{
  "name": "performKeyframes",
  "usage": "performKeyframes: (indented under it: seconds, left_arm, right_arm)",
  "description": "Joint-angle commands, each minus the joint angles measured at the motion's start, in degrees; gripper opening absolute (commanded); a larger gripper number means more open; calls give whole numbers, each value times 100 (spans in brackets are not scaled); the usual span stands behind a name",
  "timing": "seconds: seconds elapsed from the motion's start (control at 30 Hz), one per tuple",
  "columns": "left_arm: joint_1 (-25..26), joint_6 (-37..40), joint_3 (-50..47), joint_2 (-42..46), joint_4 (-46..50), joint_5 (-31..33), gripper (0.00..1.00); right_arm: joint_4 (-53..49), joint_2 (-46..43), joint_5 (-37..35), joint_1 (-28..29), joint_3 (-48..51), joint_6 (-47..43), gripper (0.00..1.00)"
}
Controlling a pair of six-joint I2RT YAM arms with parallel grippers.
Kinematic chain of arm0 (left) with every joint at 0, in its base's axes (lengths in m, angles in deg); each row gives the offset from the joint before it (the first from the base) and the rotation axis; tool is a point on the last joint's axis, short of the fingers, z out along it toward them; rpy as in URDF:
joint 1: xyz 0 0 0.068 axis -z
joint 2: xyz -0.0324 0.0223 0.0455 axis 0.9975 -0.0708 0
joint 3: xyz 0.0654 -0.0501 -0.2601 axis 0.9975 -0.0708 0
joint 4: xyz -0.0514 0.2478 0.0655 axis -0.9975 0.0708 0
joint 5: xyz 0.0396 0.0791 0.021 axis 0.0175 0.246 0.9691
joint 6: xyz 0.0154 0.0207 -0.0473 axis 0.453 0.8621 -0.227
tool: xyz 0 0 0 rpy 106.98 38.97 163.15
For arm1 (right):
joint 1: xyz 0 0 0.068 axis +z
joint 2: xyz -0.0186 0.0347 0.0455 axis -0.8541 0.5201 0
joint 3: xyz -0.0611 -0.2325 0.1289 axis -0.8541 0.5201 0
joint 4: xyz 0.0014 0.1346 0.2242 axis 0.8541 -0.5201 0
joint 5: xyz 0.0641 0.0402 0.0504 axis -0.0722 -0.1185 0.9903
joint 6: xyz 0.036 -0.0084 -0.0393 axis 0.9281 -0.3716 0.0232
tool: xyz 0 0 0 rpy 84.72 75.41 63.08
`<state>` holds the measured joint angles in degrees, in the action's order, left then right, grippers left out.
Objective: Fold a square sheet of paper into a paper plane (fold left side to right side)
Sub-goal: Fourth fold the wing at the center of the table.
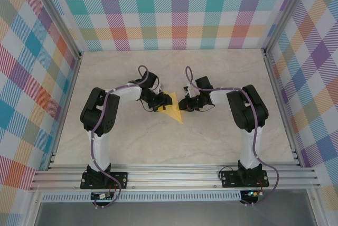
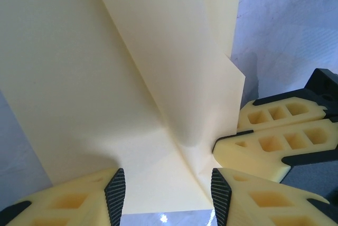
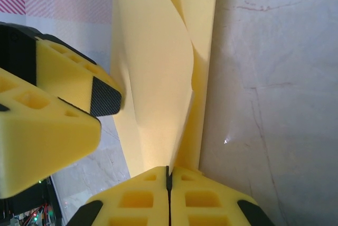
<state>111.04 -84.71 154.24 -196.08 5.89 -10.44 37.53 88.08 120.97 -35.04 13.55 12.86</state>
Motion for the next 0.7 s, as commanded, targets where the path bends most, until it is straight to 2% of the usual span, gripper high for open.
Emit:
performKeyframes:
  seconds: [0.0,0.17,0.33,0.67]
  left_arm:
    - [46,197,336,454,431,96,49]
    - [42,185,602,477,524,-24,49]
    - [69,41,694,196,315,-328,43]
    - [204,-141,1034,-442,48,-645,43]
  right_arm:
    - [-421,174,0,-12,-58,-230,4]
    - [-454,201,-8,-12,-110,-222,4]
    - [-494,221,-32,3,-152,-232,5]
    - [-612,268,-75,53,-272,-265,5]
